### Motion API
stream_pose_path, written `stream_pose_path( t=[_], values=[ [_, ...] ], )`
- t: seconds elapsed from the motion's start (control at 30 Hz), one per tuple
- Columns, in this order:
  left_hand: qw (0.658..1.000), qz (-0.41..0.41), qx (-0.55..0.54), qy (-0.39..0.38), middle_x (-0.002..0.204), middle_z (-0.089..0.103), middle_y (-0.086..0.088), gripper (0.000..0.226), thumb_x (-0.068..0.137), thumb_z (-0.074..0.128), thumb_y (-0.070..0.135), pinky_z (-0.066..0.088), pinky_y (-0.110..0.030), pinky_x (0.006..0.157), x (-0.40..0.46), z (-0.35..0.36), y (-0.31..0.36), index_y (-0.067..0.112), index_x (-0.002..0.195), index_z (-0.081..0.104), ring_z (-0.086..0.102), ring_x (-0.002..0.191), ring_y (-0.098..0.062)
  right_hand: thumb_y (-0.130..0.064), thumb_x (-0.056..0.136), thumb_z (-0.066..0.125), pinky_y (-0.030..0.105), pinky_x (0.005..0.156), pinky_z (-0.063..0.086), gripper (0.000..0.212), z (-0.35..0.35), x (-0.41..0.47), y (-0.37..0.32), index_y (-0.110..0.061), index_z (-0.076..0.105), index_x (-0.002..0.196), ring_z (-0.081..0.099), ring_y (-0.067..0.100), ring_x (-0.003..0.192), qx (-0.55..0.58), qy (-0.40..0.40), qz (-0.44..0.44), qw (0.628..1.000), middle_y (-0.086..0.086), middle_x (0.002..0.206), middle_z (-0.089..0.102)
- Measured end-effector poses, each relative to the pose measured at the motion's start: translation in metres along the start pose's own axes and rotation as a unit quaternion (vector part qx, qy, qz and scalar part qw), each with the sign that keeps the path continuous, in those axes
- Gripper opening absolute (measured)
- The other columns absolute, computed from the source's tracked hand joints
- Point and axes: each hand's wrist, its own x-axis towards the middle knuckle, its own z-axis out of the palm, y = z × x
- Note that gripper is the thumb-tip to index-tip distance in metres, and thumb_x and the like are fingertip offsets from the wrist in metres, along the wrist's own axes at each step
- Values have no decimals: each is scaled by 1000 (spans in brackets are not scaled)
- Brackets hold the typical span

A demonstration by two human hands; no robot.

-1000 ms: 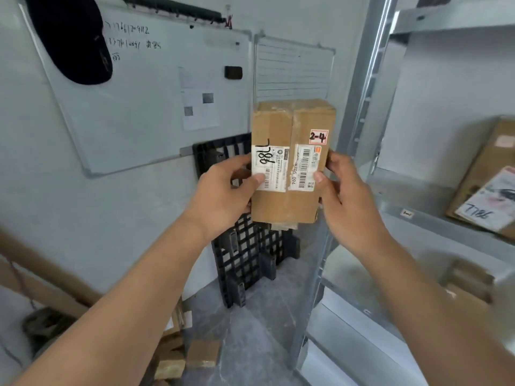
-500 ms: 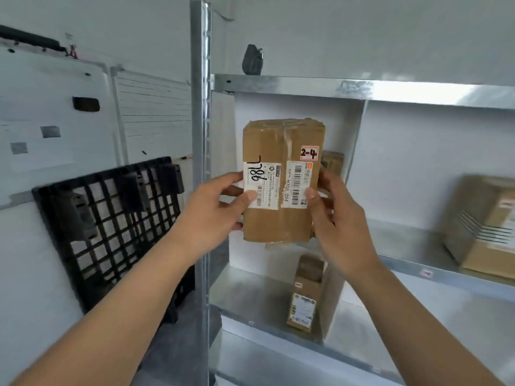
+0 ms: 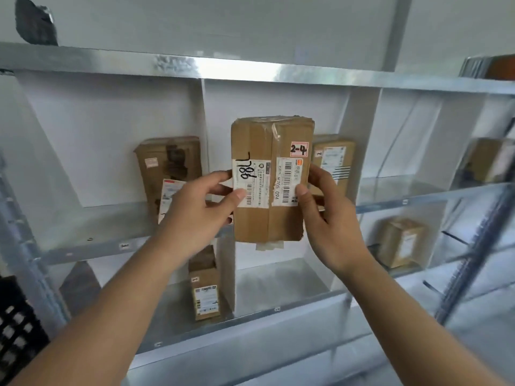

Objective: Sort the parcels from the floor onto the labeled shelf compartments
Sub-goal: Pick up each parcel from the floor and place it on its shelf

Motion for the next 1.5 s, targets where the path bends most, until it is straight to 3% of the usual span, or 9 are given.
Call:
stream_pose_path(
  t=[0.13, 0.27, 0.5, 0.67, 0.77, 0.93, 1.03, 1.27, 1.5],
  values=[
    [998, 13, -22, -62, 114, 74, 11, 36, 98, 69, 30, 65, -38, 83, 9, 56, 7, 36, 133, 67, 75, 99, -17, -43, 109, 45, 4, 87, 47, 33, -49, -19, 20, -44, 44, 142, 57, -22, 108, -46, 40, 31, 998, -40, 124, 59],
    [989, 40, -26, -139, 105, 73, 29, 31, 100, 68, 28, 63, -24, 80, 16, 121, 21, 55, 114, 64, 73, 98, -3, -44, 109, 44, 14, 93, 53, 39, -106, -37, 44, -41, 45, 148, 63, -5, 114, -72, 85, 70, 991, -28, 132, 64],
    [975, 56, -23, -213, 121, 71, 26, 34, 99, 69, 29, 60, -43, 96, 27, 244, 53, 54, 122, 65, 71, 104, 0, -37, 110, 46, 14, 92, 53, 39, -211, -58, 98, -37, 48, 149, 64, -2, 116, -82, 140, 110, 981, -26, 127, 66],
    [977, 50, -15, -207, 121, 70, 25, 40, 97, 70, 38, 63, -41, 91, 32, 344, 80, 47, 135, 61, 74, 98, -5, -36, 109, 47, 7, 88, 50, 34, -298, -56, 144, -43, 48, 143, 62, -8, 112, -82, 141, 114, 980, -40, 122, 62],
    [978, 52, -19, -203, 125, 69, 24, 41, 97, 69, 39, 64, -40, 90, 32, 404, 98, 50, 135, 59, 74, 99, -11, -39, 108, 47, 11, 91, 53, 41, -350, -57, 174, -37, 48, 149, 65, 0, 114, -82, 147, 121, 978, -31, 128, 64],
    [974, 34, -30, -220, 123, 70, 21, 39, 98, 69, 35, 63, -39, 92, 34, 489, 120, 45, 135, 61, 74, 101, -13, -41, 108, 46, 25, 97, 57, 39, -422, -60, 223, -42, 47, 147, 65, 2, 117, -87, 148, 138, 975, -29, 130, 64],
    [972, 25, -36, -230, 119, 73, 22, 35, 99, 69, 31, 62, -40, 94, 46, 535, 126, 43, 131, 65, 74, 102, -10, -39, 109, 47, 23, 93, 58, 42, -455, -56, 255, -37, 47, 150, 65, 4, 117, -82, 156, 153, 972, -24, 131, 65],
    [969, 13, -38, -244, 116, 74, 21, 35, 99, 69, 27, 63, -37, 89, 96, 642, 106, 39, 132, 67, 73, 94, 3, -33, 109, 48, 8, 87, 51, 39, -510, -26, 348, -36, 49, 149, 64, -4, 113, -91, 153, 171, 969, -25, 127, 66],
    [957, 5, -37, -288, 116, 73, 23, 37, 99, 69, 34, 62, -41, 92, 180, 750, 63, 42, 135, 64, 72, 101, 1, -30, 109, 50, 15, 92, 53, 41, -552, 26, 461, -31, 50, 149, 64, -4, 115, -90, 162, 196, 963, -21, 127, 68]
  ],
)
